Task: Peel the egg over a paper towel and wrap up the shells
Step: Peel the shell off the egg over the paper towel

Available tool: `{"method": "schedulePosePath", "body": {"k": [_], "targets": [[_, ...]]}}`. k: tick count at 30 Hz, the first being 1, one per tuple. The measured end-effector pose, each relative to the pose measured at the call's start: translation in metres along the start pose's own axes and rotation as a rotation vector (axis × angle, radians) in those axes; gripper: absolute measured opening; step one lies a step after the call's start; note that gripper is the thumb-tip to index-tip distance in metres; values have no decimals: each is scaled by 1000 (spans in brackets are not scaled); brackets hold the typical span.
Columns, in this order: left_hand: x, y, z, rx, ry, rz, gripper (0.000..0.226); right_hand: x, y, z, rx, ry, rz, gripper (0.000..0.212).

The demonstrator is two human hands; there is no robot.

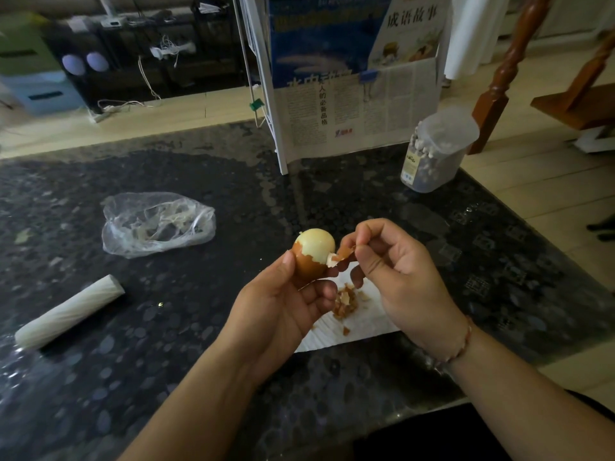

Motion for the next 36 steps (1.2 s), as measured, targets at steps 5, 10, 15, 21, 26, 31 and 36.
{"method": "schedulePosePath", "body": {"k": [5,10,15,21,26,31,36], "targets": [[1,-4,3,49,12,20,43,1,-2,-2,-87,-11,16,16],[0,-10,1,-28,18,88,40,0,-2,-3,-88,-12,34,18],[-2,-13,0,-122,7,106,36,0,-1,-11,-190,-45,11,14],[-1,-11,6,-39,56,49,44,2,-4,-18,-352,-95,-6,9],[0,-11,4,-13,62,54,51,1,-3,-18,-382,-86,-20,7],[0,-8,6,-110,96,6,55,0,-3,-18,-426,-73,-15,6],[5,6,-4,-584,87,-154,42,1,3,-20,-421,-83,-83,10]]}}
Point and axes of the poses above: each hand's wrist, its own x-axis away from the middle knuckle, its own y-axis out of the back of the hand, z = x × y, the point moved 7 cm from there along -x, towards the middle knuckle, and after that the axes turned 15 degrees about z, right-handed, at the moved point
